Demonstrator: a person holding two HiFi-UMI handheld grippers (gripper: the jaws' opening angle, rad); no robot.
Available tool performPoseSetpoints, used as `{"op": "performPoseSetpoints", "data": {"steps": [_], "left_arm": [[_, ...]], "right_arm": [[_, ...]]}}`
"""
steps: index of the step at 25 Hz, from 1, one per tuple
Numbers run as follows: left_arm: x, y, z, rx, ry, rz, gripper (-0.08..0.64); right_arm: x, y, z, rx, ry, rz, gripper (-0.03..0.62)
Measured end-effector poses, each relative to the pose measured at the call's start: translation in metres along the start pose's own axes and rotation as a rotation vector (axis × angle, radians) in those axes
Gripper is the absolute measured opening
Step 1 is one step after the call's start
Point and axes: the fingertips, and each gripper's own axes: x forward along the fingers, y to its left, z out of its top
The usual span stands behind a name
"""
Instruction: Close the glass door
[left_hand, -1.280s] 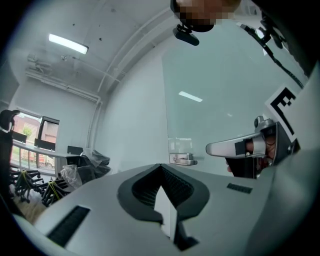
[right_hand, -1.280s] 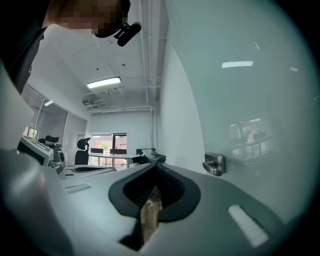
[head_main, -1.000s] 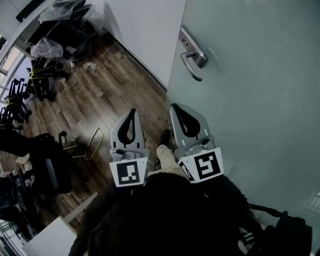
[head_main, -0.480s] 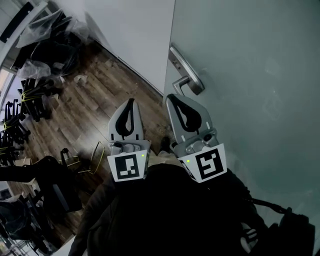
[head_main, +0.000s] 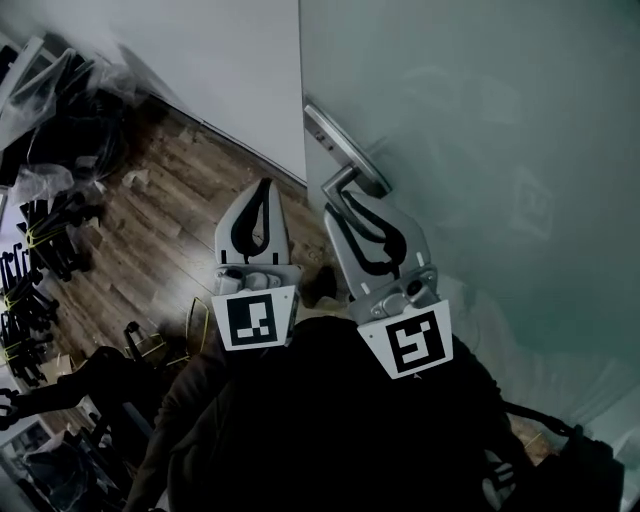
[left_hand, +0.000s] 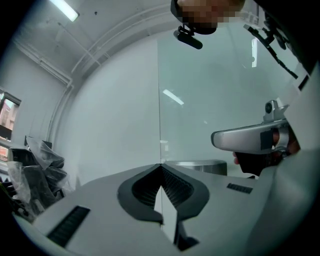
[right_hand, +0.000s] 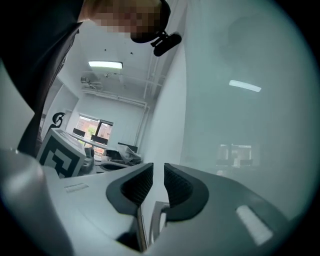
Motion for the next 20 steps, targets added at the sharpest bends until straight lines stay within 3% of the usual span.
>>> {"op": "performPoseSetpoints", "data": {"steps": [9,16,20], "left_arm": [[0.009,-0.016,0.005,0.021,-0.005,-0.048,-0.003],[-0.001,-0.016,0.006,0.041,0.022,-0.015,-0.003],[-0.009,-0.016,0.003,0.042,0.032,0.01,-0.003]], "right_arm": [[0.005,-0.004,-0.078,0.113,0.232,0.016,0.089],[0.007,-0.004,-0.082,0.052,0.247,-0.011,0.087],[0.007,-0.005,-0.081,0.098,0.262,0.028,0.069]]}}
